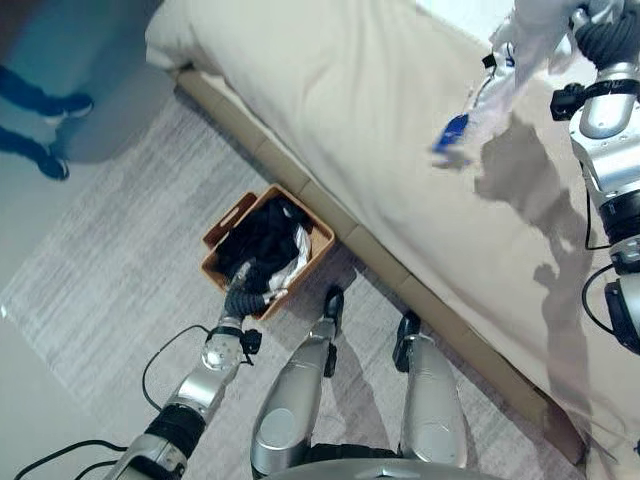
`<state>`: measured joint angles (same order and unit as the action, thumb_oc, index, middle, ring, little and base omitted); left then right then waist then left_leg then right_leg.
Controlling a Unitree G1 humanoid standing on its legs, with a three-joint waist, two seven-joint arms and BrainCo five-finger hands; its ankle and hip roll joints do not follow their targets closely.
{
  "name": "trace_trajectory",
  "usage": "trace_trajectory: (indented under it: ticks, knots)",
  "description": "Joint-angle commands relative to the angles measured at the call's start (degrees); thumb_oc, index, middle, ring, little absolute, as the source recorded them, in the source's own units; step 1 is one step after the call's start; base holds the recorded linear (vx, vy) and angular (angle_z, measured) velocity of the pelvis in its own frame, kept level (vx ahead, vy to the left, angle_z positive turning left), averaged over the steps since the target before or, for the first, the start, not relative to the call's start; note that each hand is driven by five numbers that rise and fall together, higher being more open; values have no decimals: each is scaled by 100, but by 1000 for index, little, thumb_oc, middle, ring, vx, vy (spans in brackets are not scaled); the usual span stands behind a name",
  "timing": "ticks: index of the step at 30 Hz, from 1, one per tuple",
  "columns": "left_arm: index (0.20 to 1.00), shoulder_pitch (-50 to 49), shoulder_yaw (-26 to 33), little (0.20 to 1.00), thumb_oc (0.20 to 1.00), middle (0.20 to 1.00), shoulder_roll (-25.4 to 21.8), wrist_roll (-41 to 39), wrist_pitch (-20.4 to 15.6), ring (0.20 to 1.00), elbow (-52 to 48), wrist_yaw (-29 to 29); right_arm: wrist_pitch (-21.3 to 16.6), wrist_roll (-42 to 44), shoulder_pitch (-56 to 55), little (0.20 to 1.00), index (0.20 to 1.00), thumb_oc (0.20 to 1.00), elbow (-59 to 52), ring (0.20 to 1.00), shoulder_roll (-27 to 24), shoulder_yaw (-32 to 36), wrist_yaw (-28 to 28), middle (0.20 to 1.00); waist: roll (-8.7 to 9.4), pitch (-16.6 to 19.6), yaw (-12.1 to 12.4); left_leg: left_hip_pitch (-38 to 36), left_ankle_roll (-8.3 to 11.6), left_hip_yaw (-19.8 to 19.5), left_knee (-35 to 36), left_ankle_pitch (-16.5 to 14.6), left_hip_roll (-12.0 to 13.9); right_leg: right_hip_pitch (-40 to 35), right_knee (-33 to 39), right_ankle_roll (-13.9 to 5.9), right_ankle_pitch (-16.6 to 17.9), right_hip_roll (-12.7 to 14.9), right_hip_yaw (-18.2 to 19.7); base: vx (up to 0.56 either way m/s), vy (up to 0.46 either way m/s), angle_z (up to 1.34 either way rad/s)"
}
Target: Pick up clothes into the bucket
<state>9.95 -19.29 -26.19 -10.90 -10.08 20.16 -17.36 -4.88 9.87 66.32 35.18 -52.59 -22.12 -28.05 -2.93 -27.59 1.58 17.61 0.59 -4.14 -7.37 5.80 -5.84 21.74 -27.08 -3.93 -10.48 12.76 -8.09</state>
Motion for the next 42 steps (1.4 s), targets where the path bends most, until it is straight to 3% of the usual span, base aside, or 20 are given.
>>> trace_trajectory:
  ticks: [1, 4, 11, 16, 22, 32, 42]
  knots:
    - [1000, -24, 28, 1000, 1000, 1000, -5, 9, -307, 1000, -389, 81, -355, -189, 104, 200, 200, 200, -391, 200, -341, 20, 37, 200, 239, 541, -97, -257, 119, 19, -599, -896, 31, -560, 875, -244, 632, -13, 215, 128, -4, -43]
    - [1000, 61, 137, 1000, 1000, 1000, 29, -89, -299, 1000, -548, 116, -386, -140, -90, 200, 200, 200, -734, 200, -381, 72, 194, 200, 313, 723, -156, -458, 129, 97, -517, -928, 74, -757, 1085, -261, 680, -93, 253, 80, -17, -25]
    - [1000, 424, 433, 1000, 1000, 1000, -82, -332, -99, 1000, -1444, 459, -383, 592, -944, 200, 200, 200, -1877, 200, -350, 83, 1356, 200, 488, 1449, -383, -1298, 154, 475, -151, -1035, 291, -1505, 1624, -333, 763, -341, 436, 118, -21, -35]
    - [1000, 965, 201, 1000, 1000, 1000, -182, -357, 36, 1000, -1505, 687, -200, 1105, -1057, 200, 200, 200, -2542, 200, -767, -494, 2246, 200, 574, 1851, -484, -1737, 176, 578, 62, -1050, 384, -1900, 1742, -342, 702, -408, 440, 75, -38, -14]
    - [1000, 1684, -277, 1000, 1000, 1000, 16, -1001, 162, 1000, -1257, 983, -74, 1344, -1165, 200, 200, 200, -3440, 200, -1071, -1135, 3055, 200, 565, 2272, -515, -2120, 200, 627, 299, -1016, 472, -2355, 2113, -368, 766, -455, 331, 45, -40, -5]
    - [1000, 1851, -789, 1000, 1000, 1000, 396, -2163, 354, 1000, -940, 1338, -15, 2144, -1548, 200, 200, 200, -4529, 200, -692, -1428, 3759, 200, 527, 2478, -468, -2431, 205, 600, 412, -1002, 527, -2778, 2298, -348, 751, -480, 206, 21, -16, -1]
    - [1000, 2322, -1860, 1000, 1000, 1000, -18, -3305, 647, 1000, -1649, 1933, -11, 2727, -1605, 200, 200, 200, -5071, 200, -405, -1690, 3989, 200, 458, 2545, -438, -2435, 255, 456, 457, -923, 549, -2917, 2444, -334, 773, -471, -18, -13, -5, 7]
